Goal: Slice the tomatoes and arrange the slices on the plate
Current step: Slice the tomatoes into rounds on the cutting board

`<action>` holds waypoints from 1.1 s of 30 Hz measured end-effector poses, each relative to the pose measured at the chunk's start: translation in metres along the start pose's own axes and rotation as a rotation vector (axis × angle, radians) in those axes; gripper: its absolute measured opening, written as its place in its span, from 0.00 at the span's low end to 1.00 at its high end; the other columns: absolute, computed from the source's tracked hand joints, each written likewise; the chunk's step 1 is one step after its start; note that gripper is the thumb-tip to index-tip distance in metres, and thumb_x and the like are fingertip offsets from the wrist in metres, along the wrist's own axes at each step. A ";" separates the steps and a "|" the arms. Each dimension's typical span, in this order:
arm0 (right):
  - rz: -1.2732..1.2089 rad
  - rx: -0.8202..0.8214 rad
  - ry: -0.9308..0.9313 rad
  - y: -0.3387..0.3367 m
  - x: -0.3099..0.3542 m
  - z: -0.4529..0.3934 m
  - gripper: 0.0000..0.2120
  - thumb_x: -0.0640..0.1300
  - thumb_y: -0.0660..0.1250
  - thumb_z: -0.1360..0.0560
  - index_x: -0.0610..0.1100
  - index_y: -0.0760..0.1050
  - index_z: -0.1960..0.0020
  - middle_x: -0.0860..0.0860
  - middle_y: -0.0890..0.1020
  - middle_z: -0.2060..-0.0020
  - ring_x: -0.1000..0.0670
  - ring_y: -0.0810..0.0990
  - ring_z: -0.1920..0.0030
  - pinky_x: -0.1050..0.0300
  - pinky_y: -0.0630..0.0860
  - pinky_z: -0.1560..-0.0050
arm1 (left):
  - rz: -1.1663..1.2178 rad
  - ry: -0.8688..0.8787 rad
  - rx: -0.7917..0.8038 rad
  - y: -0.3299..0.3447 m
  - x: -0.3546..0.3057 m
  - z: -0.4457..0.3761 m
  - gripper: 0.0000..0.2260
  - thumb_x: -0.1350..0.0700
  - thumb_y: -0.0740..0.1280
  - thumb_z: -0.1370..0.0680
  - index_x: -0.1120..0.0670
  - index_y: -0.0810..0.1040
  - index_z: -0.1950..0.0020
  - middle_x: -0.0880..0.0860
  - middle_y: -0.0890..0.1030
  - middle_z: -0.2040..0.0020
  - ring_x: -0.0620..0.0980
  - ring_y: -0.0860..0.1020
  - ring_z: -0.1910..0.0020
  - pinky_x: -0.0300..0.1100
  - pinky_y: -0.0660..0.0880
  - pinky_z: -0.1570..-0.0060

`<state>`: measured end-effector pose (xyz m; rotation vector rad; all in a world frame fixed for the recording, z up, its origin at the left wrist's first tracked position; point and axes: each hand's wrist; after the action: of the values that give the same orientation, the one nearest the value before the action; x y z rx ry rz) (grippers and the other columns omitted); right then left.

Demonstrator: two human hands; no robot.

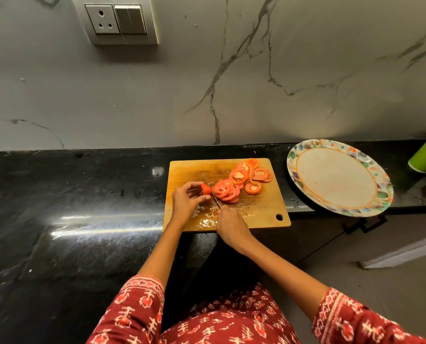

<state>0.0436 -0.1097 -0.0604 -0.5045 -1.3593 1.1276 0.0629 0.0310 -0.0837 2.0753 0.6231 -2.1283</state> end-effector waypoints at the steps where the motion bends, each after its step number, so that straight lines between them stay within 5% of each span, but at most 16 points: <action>1: -0.001 0.001 0.003 0.001 -0.001 0.000 0.12 0.40 0.51 0.19 0.35 0.69 0.43 0.37 0.77 0.48 0.37 0.75 0.45 0.51 0.69 0.54 | 0.006 0.002 0.000 0.000 0.000 0.000 0.18 0.68 0.75 0.36 0.61 0.78 0.48 0.58 0.81 0.49 0.49 0.80 0.51 0.29 0.76 0.53; 20: -0.040 0.042 0.022 0.000 0.010 -0.018 0.12 0.38 0.53 0.20 0.33 0.69 0.42 0.35 0.78 0.46 0.37 0.76 0.44 0.50 0.71 0.53 | -0.023 0.017 0.001 -0.001 0.001 0.000 0.16 0.67 0.76 0.35 0.60 0.78 0.50 0.58 0.81 0.51 0.51 0.80 0.51 0.33 0.77 0.52; 26: -0.038 0.062 0.048 0.013 -0.009 0.006 0.13 0.39 0.51 0.20 0.37 0.68 0.39 0.38 0.78 0.48 0.38 0.77 0.46 0.51 0.69 0.55 | -0.015 0.012 -0.013 0.000 -0.003 0.003 0.17 0.68 0.75 0.35 0.62 0.78 0.49 0.56 0.81 0.51 0.49 0.79 0.52 0.27 0.76 0.55; 33: -0.043 0.119 0.101 0.005 0.002 -0.011 0.11 0.36 0.55 0.22 0.34 0.73 0.46 0.37 0.78 0.46 0.37 0.77 0.45 0.53 0.68 0.56 | -0.016 0.008 -0.019 -0.001 -0.004 0.006 0.16 0.68 0.75 0.35 0.62 0.78 0.49 0.55 0.80 0.52 0.48 0.79 0.53 0.26 0.75 0.57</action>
<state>0.0517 -0.1024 -0.0655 -0.4378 -1.2031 1.1255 0.0573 0.0289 -0.0800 2.0769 0.6601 -2.1158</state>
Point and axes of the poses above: each hand's wrist, its own z-axis away from the middle knuckle, its own y-axis out of the palm, x = y × z
